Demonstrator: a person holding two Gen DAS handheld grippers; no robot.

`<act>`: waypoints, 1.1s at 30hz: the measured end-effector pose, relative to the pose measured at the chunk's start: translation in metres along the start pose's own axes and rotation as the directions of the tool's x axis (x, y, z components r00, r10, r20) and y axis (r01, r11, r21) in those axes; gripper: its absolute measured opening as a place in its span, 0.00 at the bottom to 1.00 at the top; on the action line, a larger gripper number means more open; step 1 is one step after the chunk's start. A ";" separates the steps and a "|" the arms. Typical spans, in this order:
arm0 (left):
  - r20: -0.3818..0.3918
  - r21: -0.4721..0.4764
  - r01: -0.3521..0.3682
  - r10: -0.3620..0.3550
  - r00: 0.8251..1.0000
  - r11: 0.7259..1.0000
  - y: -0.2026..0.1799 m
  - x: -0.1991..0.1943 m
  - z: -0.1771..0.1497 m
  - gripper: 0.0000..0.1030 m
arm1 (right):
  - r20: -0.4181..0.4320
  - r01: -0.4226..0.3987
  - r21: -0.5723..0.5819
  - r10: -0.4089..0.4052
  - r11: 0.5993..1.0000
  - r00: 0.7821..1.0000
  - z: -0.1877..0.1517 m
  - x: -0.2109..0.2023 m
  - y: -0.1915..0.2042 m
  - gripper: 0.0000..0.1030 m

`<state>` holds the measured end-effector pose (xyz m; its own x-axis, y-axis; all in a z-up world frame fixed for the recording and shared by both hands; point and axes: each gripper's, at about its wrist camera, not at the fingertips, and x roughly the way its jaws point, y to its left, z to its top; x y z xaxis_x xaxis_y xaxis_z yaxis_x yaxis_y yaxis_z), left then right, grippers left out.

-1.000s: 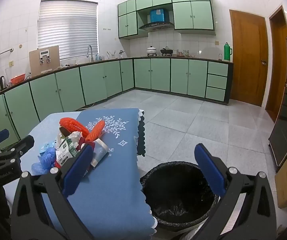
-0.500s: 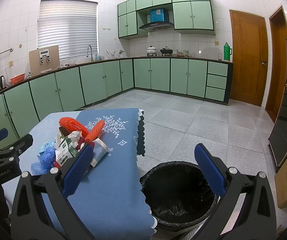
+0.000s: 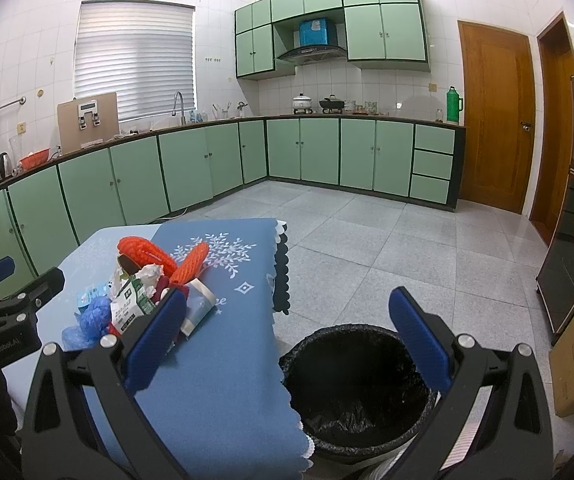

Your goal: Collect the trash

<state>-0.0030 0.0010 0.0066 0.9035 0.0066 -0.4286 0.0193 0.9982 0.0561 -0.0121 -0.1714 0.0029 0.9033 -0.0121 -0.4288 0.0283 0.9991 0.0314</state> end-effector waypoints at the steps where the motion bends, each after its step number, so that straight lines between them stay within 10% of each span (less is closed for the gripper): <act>1: 0.000 0.001 0.000 0.000 1.000 1.000 0.000 0.000 0.000 0.94 | 0.000 0.000 0.000 0.000 1.000 1.000 0.003 0.001 -0.003 0.95; 33: 0.001 0.001 -0.004 0.004 1.000 1.000 0.001 0.000 0.003 0.94 | 0.002 0.001 0.000 -0.001 1.000 1.000 0.003 0.000 -0.004 0.95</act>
<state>-0.0023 0.0018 0.0091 0.9038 0.0106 -0.4279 0.0160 0.9981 0.0587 -0.0113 -0.1754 0.0053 0.9042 -0.0130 -0.4270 0.0291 0.9991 0.0311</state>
